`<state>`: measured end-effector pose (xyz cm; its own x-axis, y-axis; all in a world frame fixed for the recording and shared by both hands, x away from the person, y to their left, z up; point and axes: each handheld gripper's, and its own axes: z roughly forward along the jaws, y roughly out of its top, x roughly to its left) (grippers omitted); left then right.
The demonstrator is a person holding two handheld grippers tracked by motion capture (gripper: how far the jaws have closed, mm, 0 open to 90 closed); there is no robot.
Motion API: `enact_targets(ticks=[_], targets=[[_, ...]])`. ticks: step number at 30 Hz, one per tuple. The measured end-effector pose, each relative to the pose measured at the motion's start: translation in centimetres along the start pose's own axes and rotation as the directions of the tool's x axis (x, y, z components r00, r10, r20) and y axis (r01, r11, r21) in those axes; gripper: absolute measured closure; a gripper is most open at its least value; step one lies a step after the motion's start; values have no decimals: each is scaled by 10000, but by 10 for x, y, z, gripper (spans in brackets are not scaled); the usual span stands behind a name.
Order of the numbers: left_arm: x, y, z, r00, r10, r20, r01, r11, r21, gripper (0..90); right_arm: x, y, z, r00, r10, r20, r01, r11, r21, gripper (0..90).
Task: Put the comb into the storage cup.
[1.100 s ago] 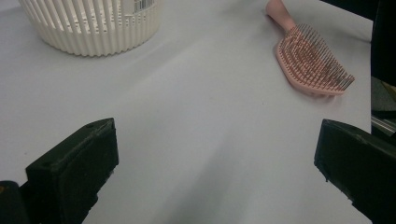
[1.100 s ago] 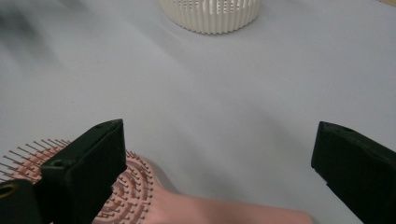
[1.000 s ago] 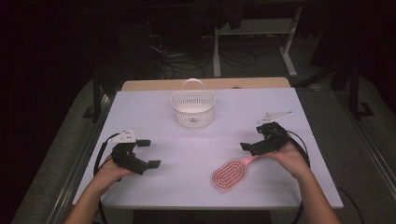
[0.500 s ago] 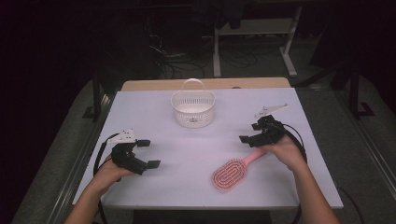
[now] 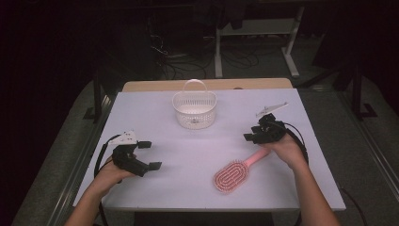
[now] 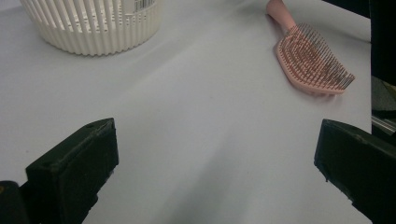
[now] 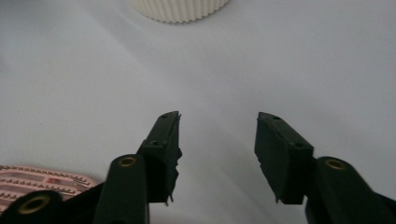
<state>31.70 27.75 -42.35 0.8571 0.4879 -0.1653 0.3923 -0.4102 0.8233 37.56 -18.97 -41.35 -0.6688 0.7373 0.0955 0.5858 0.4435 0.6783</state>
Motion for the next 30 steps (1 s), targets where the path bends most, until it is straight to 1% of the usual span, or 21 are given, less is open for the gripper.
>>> enact_targets(ticks=[1, 2, 6, 9, 11, 15, 16, 18, 21, 25, 30], targets=[[0, 0, 0, 10000, 0, 0, 0, 10000, 0, 0, 0, 0, 0, 10000, 7, -4, -7, 10000, 6, 513], [0, 0, 0, 10000, 27, -19, -27, 10000, 2, 0, -1, 0, 0, 10000, -25, 6, 25, 10000, 2, 566], [0, 0, 0, 10000, 29, -21, -28, 10000, 3, 0, -1, -2, 1, 10000, -54, 76, 53, 9999, 118, 631], [0, 0, 0, 10000, 44, -4, -44, 10000, 28, 0, -2, -4, 2, 9994, -18, 351, 3, 9992, 406, 698], [0, 0, 1, 10000, 24, -1, -24, 10000, 31, 0, -3, -5, 3, 9993, -36, 375, 15, 9985, 545, 754], [0, 0, 1, 10000, 46, 11, -46, 10000, 46, 0, -3, -7, 6, 9988, -186, 442, 149, 9965, 825, 824], [0, 0, 1, 10000, 40, 14, -40, 10000, 43, 0, -3, -8, 6, 9988, -224, 438, 184, 9958, 897, 855], [0, 0, 1, 10000, 43, 20, -43, 10000, 39, 0, -3, -9, 7, 9988, -274, 401, 232, 9946, 1008, 883], [0, 0, 2, 10000, 53, 27, -53, 10000, 52, 0, -3, -10, 9, 9985, -361, 405, 306, 9911, 1296, 885], [1, 0, 2, 10000, 52, 49, -52, 10000, 64, 0, -4, -12, 11, 9983, -436, 398, 372, 9882, 1483, 886], [1, 0, 2, 10000, 41, 40, -41, 10000, 75, 0, -7, -14, 12, 9986, -350, 388, 281, 9856, 1669, 886]])
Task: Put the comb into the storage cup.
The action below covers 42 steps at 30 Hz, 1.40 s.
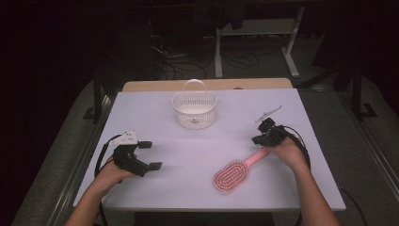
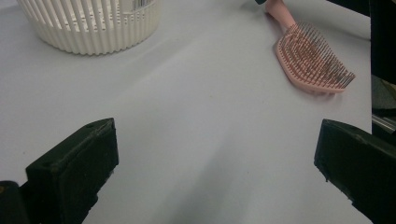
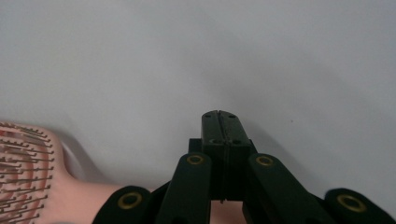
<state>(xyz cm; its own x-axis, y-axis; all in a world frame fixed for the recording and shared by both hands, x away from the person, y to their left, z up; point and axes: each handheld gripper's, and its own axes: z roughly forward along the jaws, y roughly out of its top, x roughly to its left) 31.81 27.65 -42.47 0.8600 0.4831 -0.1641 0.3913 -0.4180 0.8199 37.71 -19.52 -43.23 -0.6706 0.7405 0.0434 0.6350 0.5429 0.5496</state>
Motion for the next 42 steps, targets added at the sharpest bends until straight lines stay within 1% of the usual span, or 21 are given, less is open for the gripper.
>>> enact_targets(ticks=[8, 12, 18, 23, 29, 42], targets=[[0, 0, 1, 10000, 19, 41, -19, 10000, 21, 0, -3, -6, 1, 9998, 37, 187, -46, 9990, 451, 887], [-1, 0, 2, 10000, 41, 56, -41, 10000, 38, 0, -4, -9, 1, 9998, 72, 185, -83, 9981, 615, 887], [-1, 0, 2, 10000, 38, 59, -39, 10000, 62, 0, -6, -13, -2, 9998, 147, 153, -156, 9980, 620, 888], [-1, 0, 2, 10000, 21, 53, -22, 10000, 47, 0, -7, -16, -4, 9995, 162, 254, -180, 9972, 719, 887], [-1, 0, 1, 10000, 23, 57, -23, 10000, 6, 0, -8, -25, -10, 9991, 305, 285, -326, 9965, 775, 887], [-1, 0, -2, 10000, 28, 18, -28, 10000, -71, 0, -6, -44, -20, 9989, 363, 307, -390, 9950, 915, 888]])
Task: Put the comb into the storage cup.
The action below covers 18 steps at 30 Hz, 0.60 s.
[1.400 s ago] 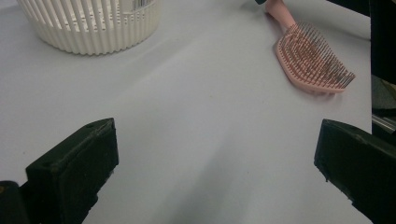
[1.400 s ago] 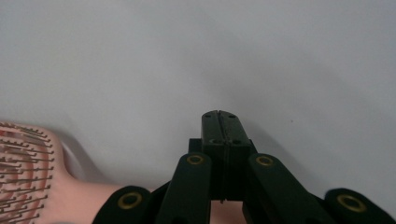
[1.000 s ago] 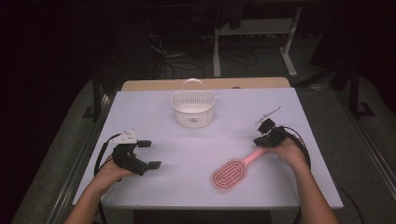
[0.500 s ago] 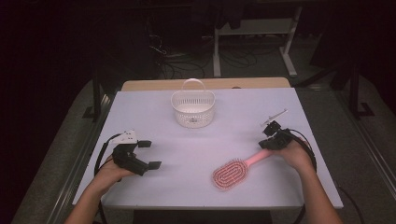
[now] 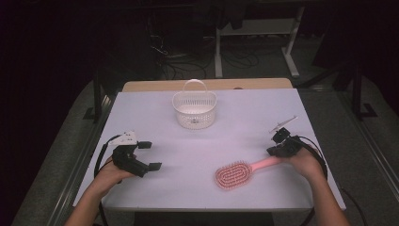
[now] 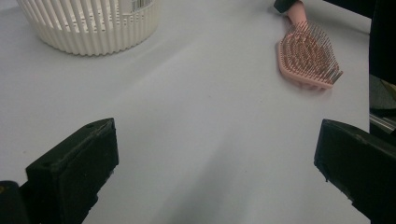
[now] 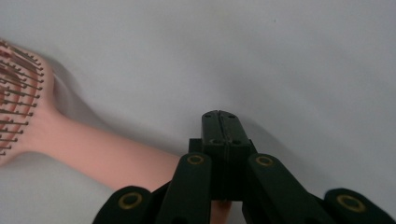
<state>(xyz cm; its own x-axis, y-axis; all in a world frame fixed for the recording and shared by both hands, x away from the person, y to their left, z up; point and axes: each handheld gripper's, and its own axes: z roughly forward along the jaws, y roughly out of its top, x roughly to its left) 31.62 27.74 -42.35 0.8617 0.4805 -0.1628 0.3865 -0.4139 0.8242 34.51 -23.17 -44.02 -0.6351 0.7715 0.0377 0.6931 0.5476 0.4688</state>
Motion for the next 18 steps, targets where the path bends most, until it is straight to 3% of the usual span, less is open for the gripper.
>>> enact_targets(ticks=[18], targets=[[-2, 0, 1, 10000, 25, 13, -25, 10000, 29, 0, 9, -31, -14, 10000, 56, -55, -55, 9999, 159, 888]])
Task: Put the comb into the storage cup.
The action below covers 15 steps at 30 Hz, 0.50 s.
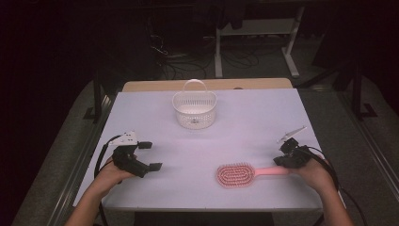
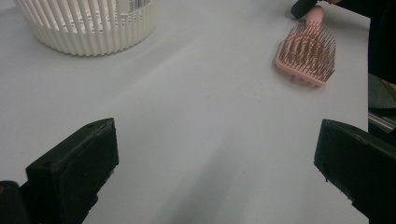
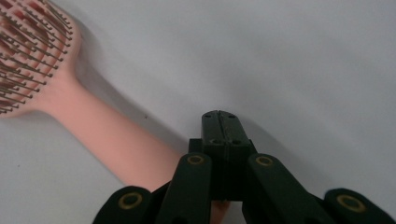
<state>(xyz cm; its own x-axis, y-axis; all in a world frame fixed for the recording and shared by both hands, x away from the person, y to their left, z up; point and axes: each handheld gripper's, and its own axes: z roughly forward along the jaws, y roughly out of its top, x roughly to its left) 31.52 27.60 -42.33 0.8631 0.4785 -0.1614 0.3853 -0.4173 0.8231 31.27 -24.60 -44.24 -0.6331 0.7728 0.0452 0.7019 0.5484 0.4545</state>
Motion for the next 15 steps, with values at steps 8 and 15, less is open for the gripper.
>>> enact_targets(ticks=[8, 15], targets=[[0, 0, 0, 10000, -7, 3, 7, 10000, 2, 0, 5, -12, -5, 10000, 96, -13, -96, 10000, 11, 888], [-1, 0, 0, 10000, -3, 15, 3, 10000, -20, 0, 9, -21, -8, 9999, 142, -74, -141, 9999, 90, 888]])
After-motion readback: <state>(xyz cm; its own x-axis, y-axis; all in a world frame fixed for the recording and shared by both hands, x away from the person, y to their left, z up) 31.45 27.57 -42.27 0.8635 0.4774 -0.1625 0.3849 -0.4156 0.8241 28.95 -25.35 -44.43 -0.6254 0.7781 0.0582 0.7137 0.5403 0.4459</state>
